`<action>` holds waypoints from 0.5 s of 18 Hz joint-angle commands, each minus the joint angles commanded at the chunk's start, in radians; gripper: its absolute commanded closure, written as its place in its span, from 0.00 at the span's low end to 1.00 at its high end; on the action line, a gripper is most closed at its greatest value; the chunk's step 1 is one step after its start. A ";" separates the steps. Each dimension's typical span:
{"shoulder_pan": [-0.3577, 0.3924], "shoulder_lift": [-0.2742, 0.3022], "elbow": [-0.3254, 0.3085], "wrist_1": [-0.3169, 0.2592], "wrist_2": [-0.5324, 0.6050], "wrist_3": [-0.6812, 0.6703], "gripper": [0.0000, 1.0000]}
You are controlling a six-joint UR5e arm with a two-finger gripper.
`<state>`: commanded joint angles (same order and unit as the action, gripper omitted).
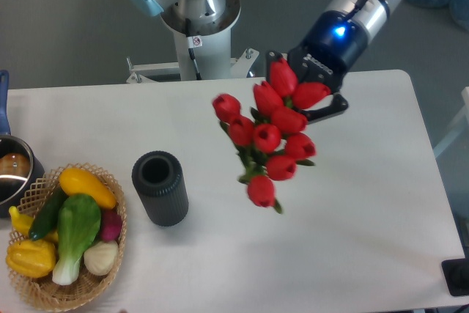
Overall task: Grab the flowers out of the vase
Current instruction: 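Carry the held tulips away from the vase over the open table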
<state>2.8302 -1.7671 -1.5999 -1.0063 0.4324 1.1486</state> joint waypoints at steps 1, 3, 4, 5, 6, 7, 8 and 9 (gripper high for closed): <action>0.000 -0.006 -0.002 -0.002 0.028 0.028 1.00; 0.005 -0.025 -0.006 -0.002 0.113 0.093 1.00; 0.009 -0.032 -0.006 -0.002 0.156 0.149 1.00; 0.009 -0.038 -0.006 -0.002 0.182 0.196 1.00; 0.011 -0.038 -0.006 -0.002 0.206 0.226 1.00; 0.014 -0.038 -0.006 -0.003 0.235 0.230 1.00; 0.017 -0.037 -0.006 -0.006 0.261 0.229 1.00; 0.021 -0.035 -0.006 -0.008 0.276 0.229 1.00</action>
<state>2.8516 -1.8024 -1.6061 -1.0139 0.7085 1.3775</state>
